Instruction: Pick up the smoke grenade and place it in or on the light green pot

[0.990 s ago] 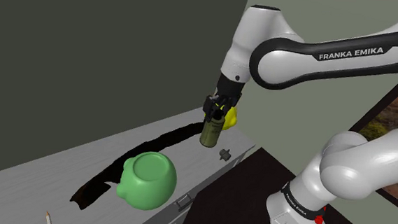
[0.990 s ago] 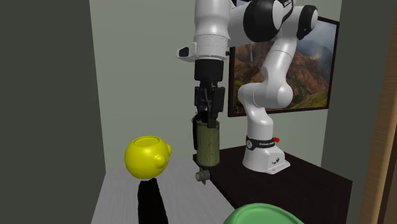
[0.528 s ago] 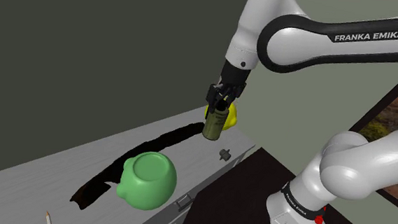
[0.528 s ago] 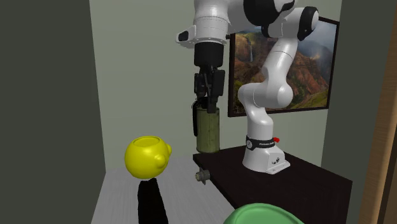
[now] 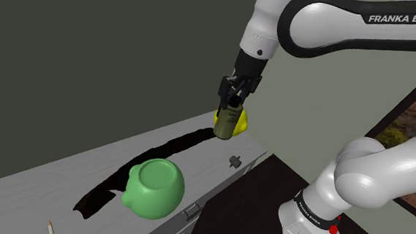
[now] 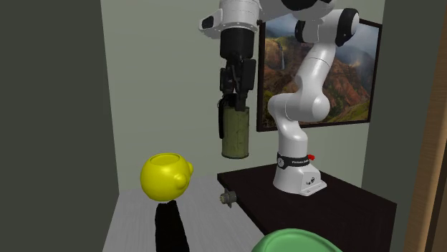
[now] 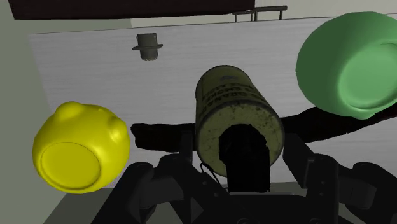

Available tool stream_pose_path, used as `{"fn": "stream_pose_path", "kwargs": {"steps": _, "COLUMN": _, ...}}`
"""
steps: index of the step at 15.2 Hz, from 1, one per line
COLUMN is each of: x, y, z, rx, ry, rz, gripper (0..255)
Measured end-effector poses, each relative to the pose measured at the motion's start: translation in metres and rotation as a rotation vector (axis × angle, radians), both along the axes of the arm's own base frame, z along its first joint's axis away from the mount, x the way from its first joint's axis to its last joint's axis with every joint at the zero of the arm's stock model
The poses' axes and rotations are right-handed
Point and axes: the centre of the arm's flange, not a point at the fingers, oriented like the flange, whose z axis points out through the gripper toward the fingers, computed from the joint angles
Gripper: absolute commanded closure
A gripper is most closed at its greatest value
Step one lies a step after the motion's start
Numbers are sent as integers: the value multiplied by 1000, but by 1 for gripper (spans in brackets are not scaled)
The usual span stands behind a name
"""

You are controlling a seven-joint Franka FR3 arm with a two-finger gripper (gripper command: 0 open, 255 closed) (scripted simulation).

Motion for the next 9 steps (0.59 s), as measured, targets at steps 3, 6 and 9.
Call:
{"fn": "stream_pose_path", "kwargs": {"steps": 3, "x": -1, "y": 33, "z": 8, "rx": 0, "ry": 0, "rz": 1, "gripper": 255}}
{"fn": "stream_pose_path", "kwargs": {"steps": 6, "x": 2, "y": 71, "z": 16, "rx": -1, "ry": 0, "rz": 1, "gripper": 255}}
{"fn": "stream_pose_path", "kwargs": {"steps": 9, "x": -3, "y": 112, "z": 19, "rx": 0, "ry": 0, "rz": 2, "gripper": 255}}
